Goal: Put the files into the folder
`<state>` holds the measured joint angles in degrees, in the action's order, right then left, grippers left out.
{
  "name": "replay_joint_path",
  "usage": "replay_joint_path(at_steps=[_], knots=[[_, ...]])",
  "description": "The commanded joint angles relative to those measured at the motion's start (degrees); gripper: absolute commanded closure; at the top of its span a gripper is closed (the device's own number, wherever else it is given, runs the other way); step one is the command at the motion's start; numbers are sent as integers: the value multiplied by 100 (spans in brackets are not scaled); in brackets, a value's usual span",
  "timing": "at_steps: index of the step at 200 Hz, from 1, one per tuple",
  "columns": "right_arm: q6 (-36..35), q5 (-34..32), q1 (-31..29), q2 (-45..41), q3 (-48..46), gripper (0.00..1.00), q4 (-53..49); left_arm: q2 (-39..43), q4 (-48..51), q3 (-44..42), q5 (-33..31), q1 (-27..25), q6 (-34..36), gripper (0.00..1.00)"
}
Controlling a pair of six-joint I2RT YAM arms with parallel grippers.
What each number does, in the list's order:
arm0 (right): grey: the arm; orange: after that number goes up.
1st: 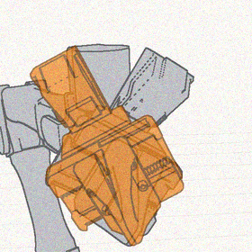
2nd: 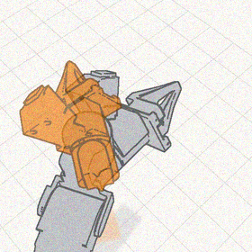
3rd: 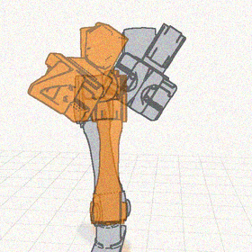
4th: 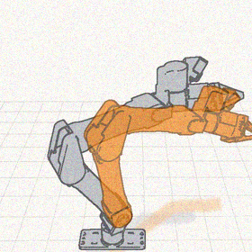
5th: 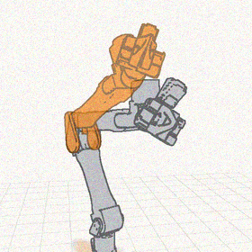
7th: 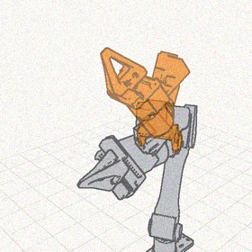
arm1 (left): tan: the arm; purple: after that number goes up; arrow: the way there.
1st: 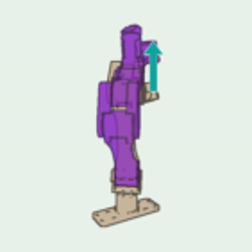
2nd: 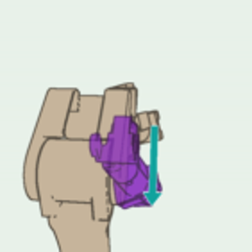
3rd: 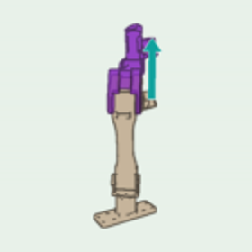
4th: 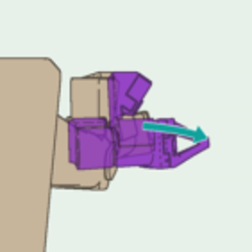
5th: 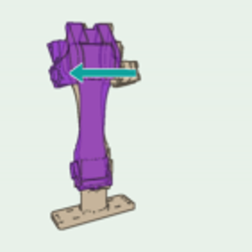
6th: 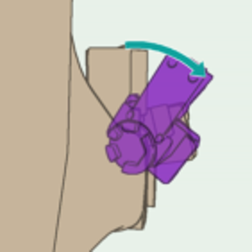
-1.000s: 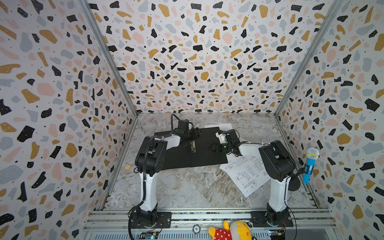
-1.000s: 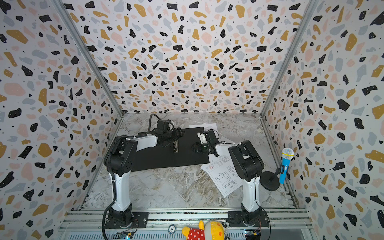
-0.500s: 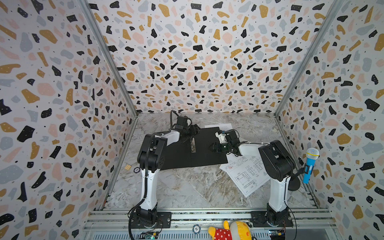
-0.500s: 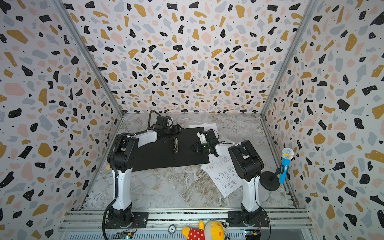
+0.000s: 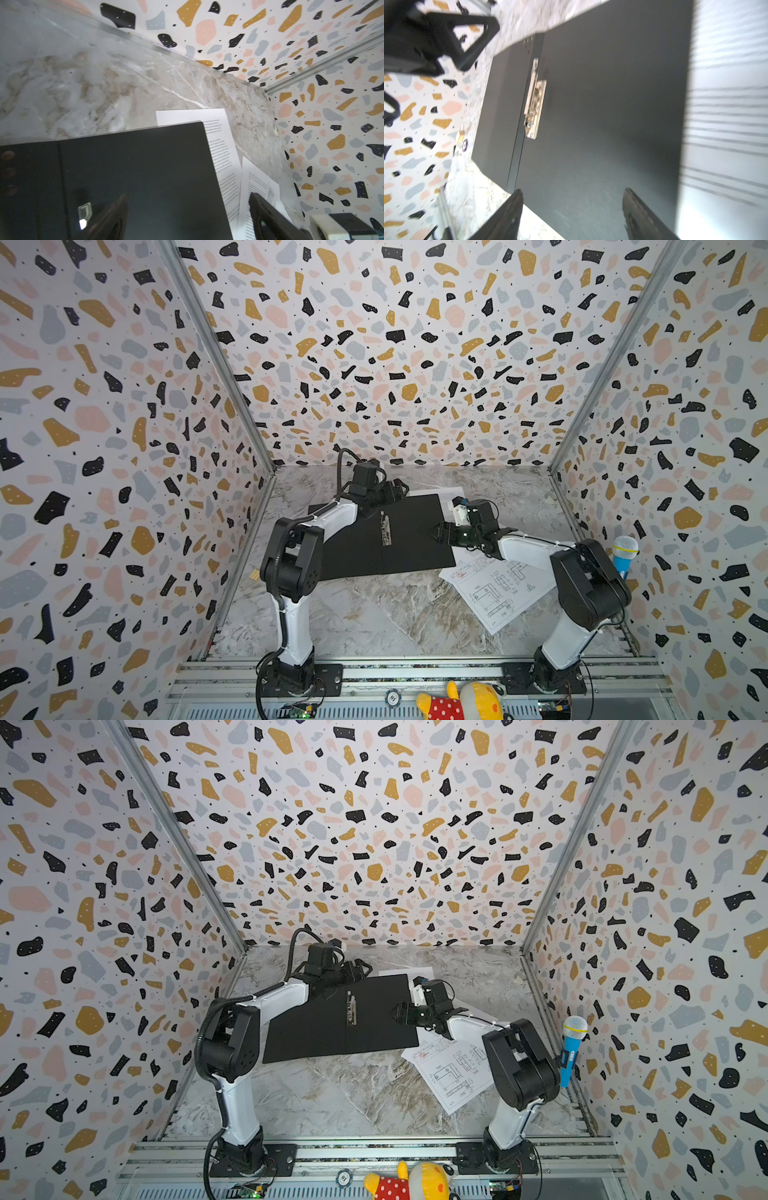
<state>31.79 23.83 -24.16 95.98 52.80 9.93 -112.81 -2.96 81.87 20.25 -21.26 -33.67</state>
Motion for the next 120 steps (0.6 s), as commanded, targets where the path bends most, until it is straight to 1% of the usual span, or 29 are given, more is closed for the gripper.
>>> replay_joint_path(at_steps=[1,34,48,79,120], knots=[[-15,-680,219,-646,-413,15,-69,128,-104,-143,-177,-358,234,7],[-68,-1596,520,-1364,-1001,0,-754,60,151,-12,-572,-1021,598,5],[-67,-1940,649,-1702,-1309,1,-933,-22,246,62,-709,-1301,727,4],[145,-2315,962,-2610,-2058,1,-1112,-233,365,237,-931,-1877,964,3],[362,-2495,1432,-3801,-2778,1,-1568,-637,527,585,-1010,-2480,1252,4]])
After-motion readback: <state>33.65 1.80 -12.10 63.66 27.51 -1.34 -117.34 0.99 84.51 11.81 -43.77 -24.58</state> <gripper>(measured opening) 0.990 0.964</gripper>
